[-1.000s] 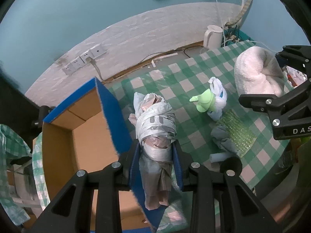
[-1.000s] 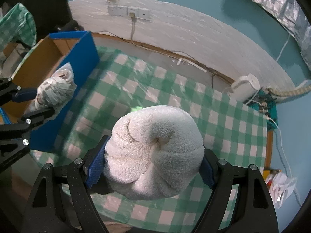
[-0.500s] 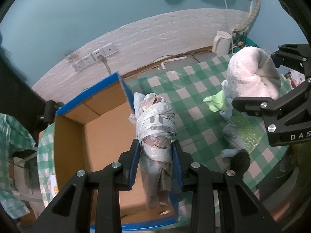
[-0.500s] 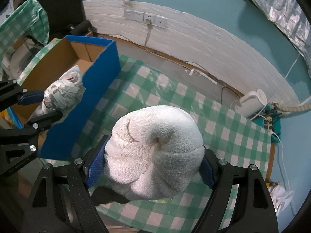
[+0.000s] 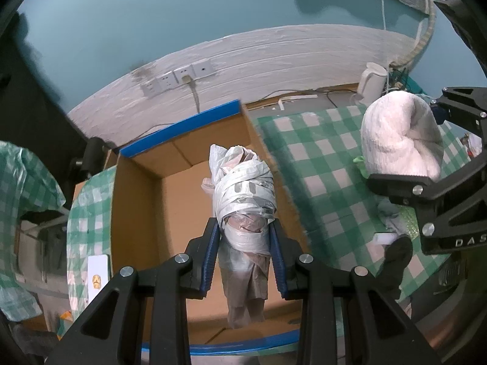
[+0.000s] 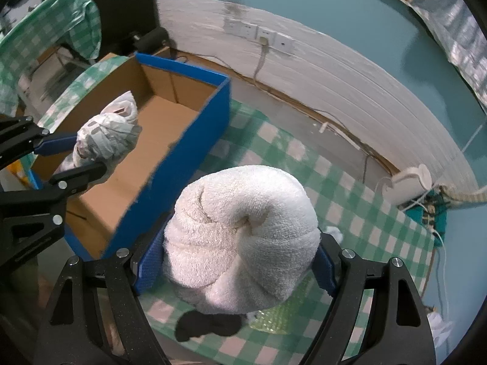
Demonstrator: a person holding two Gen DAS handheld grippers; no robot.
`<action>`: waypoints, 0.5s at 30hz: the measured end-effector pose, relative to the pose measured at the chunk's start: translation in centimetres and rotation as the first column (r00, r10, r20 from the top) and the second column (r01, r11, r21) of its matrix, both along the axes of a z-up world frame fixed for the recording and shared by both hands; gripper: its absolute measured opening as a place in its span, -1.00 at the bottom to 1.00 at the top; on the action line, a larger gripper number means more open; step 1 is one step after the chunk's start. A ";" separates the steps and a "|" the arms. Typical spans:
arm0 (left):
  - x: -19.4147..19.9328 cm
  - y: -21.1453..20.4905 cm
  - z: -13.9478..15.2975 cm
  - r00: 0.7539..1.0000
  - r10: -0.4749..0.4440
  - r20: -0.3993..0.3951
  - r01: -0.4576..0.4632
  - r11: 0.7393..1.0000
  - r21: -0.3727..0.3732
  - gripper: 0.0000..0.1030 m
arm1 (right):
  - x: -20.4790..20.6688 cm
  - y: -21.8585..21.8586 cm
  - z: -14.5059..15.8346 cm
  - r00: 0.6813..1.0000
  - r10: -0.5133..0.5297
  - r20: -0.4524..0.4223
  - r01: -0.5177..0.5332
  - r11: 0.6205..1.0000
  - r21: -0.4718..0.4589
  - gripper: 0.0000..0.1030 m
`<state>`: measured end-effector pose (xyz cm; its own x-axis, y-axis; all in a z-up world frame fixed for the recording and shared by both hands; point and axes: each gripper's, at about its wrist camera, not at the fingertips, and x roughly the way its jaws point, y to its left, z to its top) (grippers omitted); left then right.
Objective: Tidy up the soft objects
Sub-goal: 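Carry the grey bundle into the cardboard box with the left tool while the right tool holds the towel roll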
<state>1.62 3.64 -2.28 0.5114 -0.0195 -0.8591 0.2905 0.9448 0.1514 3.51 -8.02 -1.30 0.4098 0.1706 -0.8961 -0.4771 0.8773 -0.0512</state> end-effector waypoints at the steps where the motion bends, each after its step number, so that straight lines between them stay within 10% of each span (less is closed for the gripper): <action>1: 0.0 0.3 -0.1 1.000 0.007 -0.001 -0.007 1.000 -0.001 -0.36 | 0.1 0.4 0.0 1.000 0.006 -0.001 -0.006 1.000 -0.001 0.58; 15: -0.3 5.1 -0.8 0.996 0.086 -0.008 -0.086 0.996 0.016 -0.36 | 0.4 6.8 -0.2 0.995 0.102 -0.010 -0.102 0.995 -0.020 0.59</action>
<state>1.30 8.74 -3.08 0.5031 0.0374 -0.8634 0.2099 0.9638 0.1641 3.92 -1.25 -1.54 0.3830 0.1925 -0.9035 -0.5646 0.8229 -0.0640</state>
